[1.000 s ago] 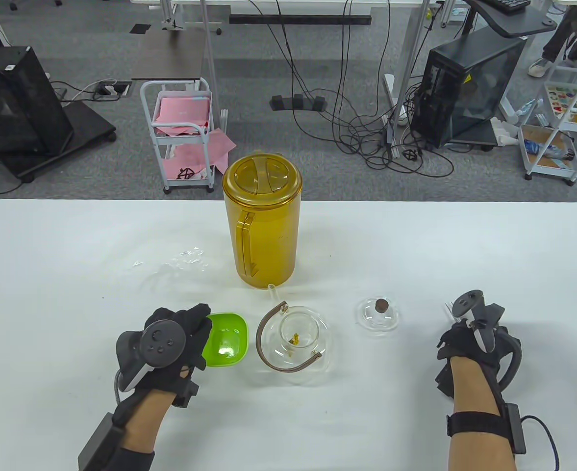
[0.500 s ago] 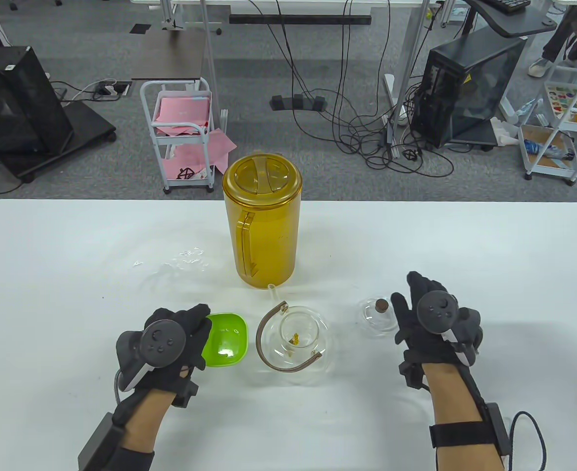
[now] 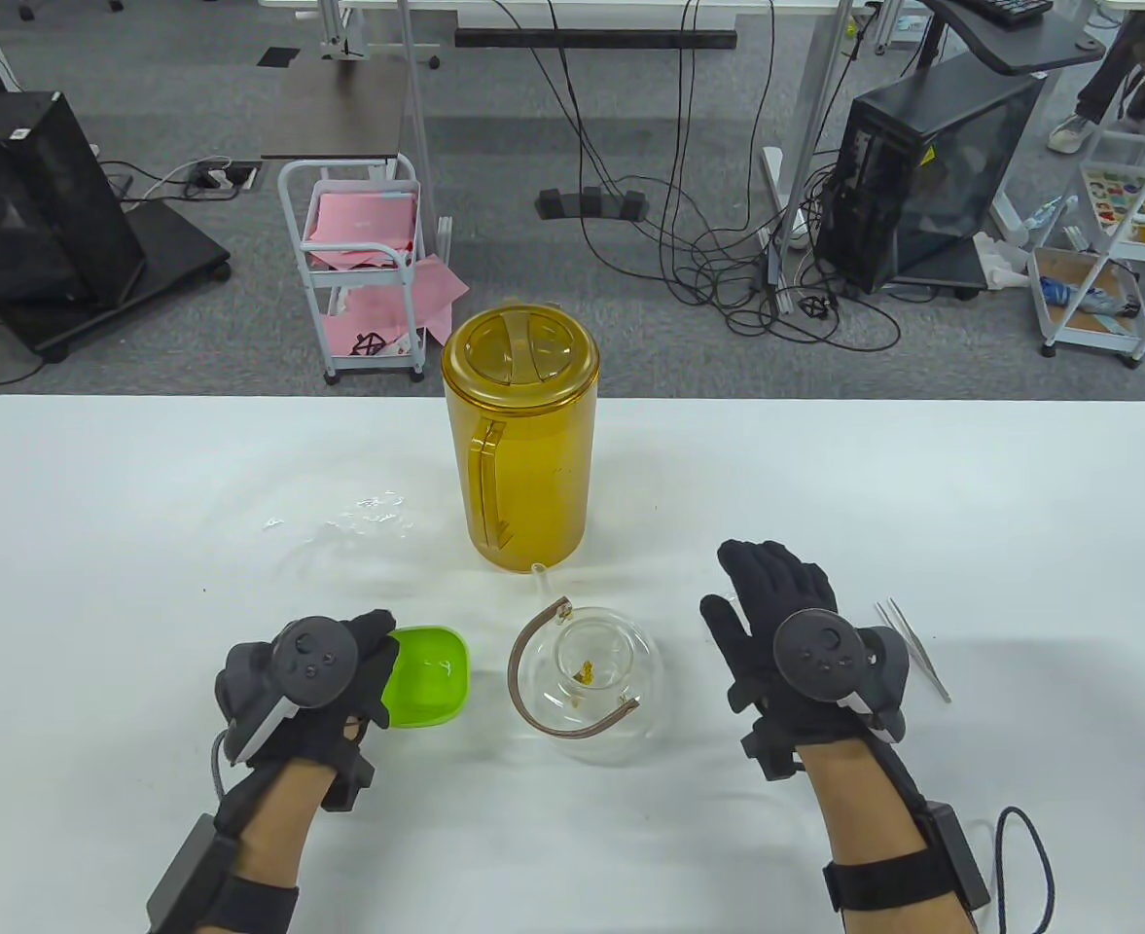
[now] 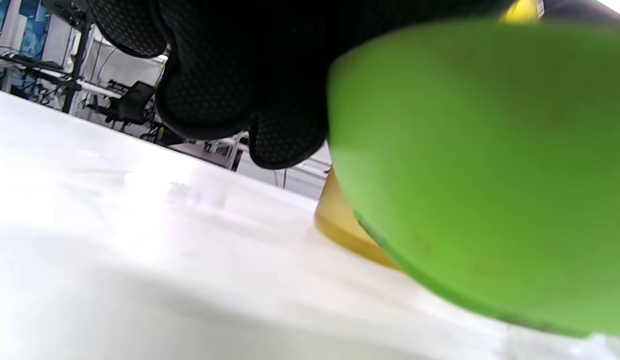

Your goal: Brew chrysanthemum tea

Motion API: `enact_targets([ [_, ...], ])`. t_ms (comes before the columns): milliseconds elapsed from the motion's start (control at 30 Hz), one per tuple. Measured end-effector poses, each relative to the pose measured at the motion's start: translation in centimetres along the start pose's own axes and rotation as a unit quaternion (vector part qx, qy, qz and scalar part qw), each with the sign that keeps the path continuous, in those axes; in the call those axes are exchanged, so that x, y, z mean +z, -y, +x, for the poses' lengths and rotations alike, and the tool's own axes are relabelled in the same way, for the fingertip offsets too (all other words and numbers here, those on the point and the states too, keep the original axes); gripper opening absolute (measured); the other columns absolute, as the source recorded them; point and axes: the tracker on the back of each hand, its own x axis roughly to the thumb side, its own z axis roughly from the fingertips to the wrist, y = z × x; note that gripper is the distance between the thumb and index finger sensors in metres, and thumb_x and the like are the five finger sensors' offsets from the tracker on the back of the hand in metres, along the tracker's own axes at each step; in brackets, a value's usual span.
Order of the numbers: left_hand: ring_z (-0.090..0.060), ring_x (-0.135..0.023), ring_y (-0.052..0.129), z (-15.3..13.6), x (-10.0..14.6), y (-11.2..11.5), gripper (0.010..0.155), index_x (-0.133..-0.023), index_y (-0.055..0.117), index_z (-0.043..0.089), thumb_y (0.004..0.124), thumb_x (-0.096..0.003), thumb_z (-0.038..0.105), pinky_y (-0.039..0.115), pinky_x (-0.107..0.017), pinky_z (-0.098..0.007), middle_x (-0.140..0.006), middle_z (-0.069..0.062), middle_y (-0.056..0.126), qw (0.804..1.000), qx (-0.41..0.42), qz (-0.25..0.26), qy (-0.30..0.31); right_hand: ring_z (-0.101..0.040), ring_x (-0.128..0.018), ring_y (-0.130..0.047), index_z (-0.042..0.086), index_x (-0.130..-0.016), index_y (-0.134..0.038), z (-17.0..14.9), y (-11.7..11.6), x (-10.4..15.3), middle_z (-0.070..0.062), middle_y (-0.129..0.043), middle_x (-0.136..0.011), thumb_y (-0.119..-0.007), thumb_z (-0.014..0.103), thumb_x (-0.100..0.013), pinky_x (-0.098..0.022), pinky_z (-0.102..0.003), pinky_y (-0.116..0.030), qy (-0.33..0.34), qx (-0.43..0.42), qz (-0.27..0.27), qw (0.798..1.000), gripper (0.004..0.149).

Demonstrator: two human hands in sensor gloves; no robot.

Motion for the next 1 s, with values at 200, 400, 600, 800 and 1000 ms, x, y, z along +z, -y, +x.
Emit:
enact_targets([
  [200, -0.033, -0.063, 0.096, -1.5, -0.9, 1.6, 0.041, -0.091, 0.092, 0.024, 0.093, -0.0532, 0.038, 0.056, -0.073, -0.067, -0.07, -0.002, 0.111, 0.993, -0.028, -0.108, -0.042, -0.033, -0.11, -0.064, 0.027, -0.111, -0.058, -0.3, -0.1, 0.0, 0.0, -0.065, -0.112, -0.068, 0.057, -0.056, -0.078, -0.064, -0.048, -0.007, 0.0, 0.003, 1.0, 0.064],
  [400, -0.035, -0.07, 0.094, -1.9, -1.1, 2.3, 0.046, -0.093, 0.091, 0.023, 0.095, -0.0522, 0.043, 0.054, -0.074, -0.067, -0.077, -0.002, 0.11, 0.984, -0.013, -0.174, -0.05, -0.034, -0.11, -0.065, 0.028, -0.111, -0.058, -0.6, -0.1, 0.0, 0.0, -0.065, -0.111, -0.069, 0.057, -0.056, -0.077, -0.064, -0.048, -0.016, -0.001, 0.005, 1.0, 0.063],
  [600, -0.046, -0.089, 0.079, -1.7, -0.8, 1.3, 0.066, -0.11, 0.071, 0.021, 0.079, -0.0561, 0.059, 0.045, -0.074, -0.071, -0.108, -0.016, 0.084, 0.986, 0.023, -0.157, -0.043, -0.034, -0.11, -0.065, 0.027, -0.111, -0.058, -0.8, 0.2, -0.1, -0.001, -0.065, -0.111, -0.069, 0.056, -0.056, -0.078, -0.064, -0.047, -0.02, -0.011, -0.003, 1.0, 0.064],
  [800, -0.05, -0.105, 0.059, 0.2, -0.1, -2.6, 0.072, -0.116, 0.058, 0.023, 0.074, -0.0569, 0.062, 0.037, -0.076, -0.071, -0.122, -0.018, 0.06, 0.99, 0.139, -0.029, 0.023, -0.034, -0.11, -0.064, 0.027, -0.111, -0.058, -1.2, 0.4, -0.2, -0.001, -0.065, -0.111, -0.069, 0.057, -0.056, -0.078, -0.064, -0.047, -0.024, -0.019, -0.005, 1.0, 0.064],
  [1000, -0.051, -0.11, 0.049, 4.5, -1.9, -6.3, 0.078, -0.118, 0.051, 0.021, 0.072, -0.0569, 0.064, 0.031, -0.077, -0.07, -0.126, -0.02, 0.048, 0.963, 0.258, 0.036, 0.07, -0.034, -0.11, -0.064, 0.027, -0.111, -0.058, -1.4, 0.4, -0.3, -0.001, -0.065, -0.111, -0.068, 0.056, -0.056, -0.078, -0.064, -0.046, -0.027, -0.027, -0.009, 0.999, 0.063],
])
